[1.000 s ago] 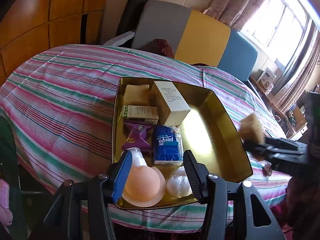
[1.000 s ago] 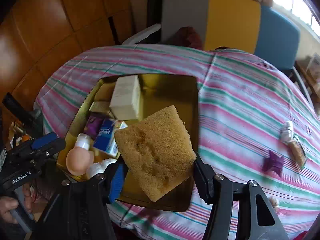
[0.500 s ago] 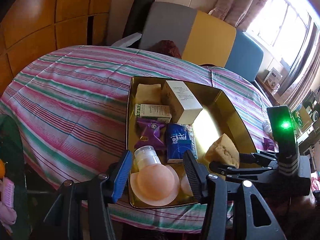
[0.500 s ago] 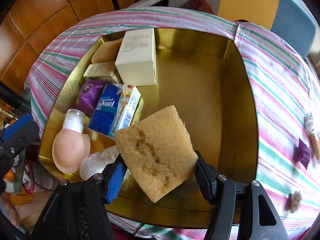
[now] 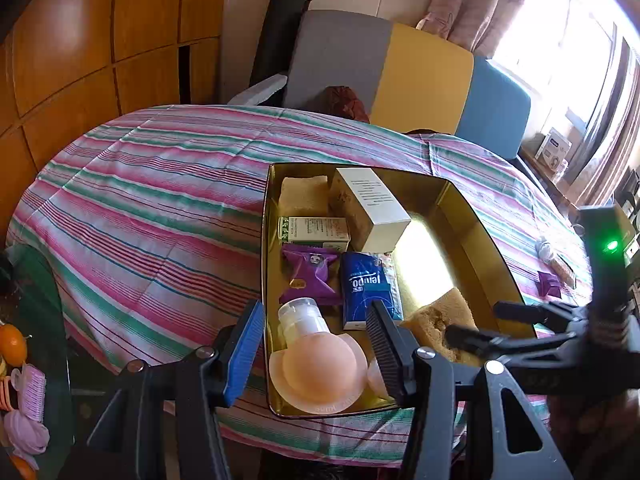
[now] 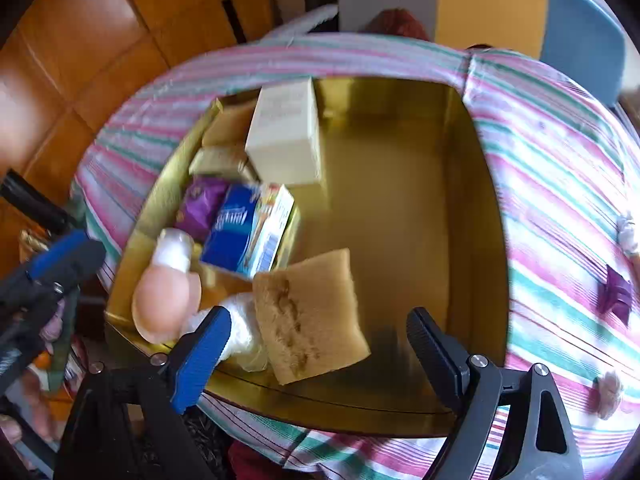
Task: Organize objects
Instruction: 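Lower the yellow sponge into the tray and open the right gripper, then withdraw both grippers from the tray toward the purple packet, then grasp the purple snack packet with the left gripper, then grasp the cracker packet with the right gripper while the left carries the purple packet to the tray, then lower the purple packet into the tray and open the left gripper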
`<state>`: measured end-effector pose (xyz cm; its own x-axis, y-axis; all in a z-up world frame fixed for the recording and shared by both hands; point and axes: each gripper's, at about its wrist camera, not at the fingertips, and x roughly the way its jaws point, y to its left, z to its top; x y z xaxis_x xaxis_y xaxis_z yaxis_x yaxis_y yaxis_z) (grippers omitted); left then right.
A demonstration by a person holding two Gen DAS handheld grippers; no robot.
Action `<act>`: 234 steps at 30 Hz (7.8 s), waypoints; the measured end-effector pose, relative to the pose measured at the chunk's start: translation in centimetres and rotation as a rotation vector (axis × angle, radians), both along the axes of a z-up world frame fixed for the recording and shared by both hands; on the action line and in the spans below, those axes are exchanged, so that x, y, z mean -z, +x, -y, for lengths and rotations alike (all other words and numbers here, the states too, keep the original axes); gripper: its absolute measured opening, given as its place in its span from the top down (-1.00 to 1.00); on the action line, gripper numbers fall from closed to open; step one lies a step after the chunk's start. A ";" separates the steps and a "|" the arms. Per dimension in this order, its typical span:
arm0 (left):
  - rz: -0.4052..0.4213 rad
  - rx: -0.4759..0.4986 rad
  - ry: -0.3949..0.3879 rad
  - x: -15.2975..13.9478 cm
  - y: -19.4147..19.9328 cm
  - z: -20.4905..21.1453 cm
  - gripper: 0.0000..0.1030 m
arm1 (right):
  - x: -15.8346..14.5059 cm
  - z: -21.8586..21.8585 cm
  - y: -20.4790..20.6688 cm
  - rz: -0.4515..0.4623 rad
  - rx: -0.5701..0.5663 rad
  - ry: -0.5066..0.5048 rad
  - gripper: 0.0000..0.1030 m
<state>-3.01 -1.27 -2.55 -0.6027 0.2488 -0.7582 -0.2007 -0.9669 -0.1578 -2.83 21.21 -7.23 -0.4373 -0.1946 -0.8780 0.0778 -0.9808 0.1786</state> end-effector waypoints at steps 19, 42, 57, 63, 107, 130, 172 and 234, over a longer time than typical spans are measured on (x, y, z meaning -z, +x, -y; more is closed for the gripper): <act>-0.045 0.123 -0.083 -1.8 0.7 -4.9 -0.04 | -5.8 -13.6 3.2 -0.154 0.313 -0.017 -0.83; -0.091 0.351 -0.189 -4.1 0.3 -15.7 -0.04 | -2.0 -37.3 9.9 -0.172 0.940 -0.142 -0.84; 0.015 0.527 -0.108 -3.6 0.4 -23.9 -0.04 | 0.4 -39.5 11.9 -0.101 1.064 -0.280 -0.90; 0.057 0.600 -0.107 -2.8 0.6 -27.8 -0.04 | 0.4 -39.3 11.8 -0.099 1.053 -0.294 -0.91; 0.202 0.911 -0.226 5.0 -0.9 -42.3 0.37 | 1.0 -40.3 12.0 -0.088 1.036 -0.408 -0.94; 0.060 0.601 0.048 -4.1 0.5 -20.3 0.37 | 2.5 -37.6 8.7 0.058 0.913 -0.189 -0.81; 0.149 0.336 0.161 -0.1 -1.0 -7.7 0.37 | 3.9 -37.9 0.7 0.229 0.480 0.223 0.03; 0.196 0.201 -0.037 1.4 -16.1 -19.4 -0.21 | 3.6 -34.9 4.0 0.155 0.524 0.256 0.05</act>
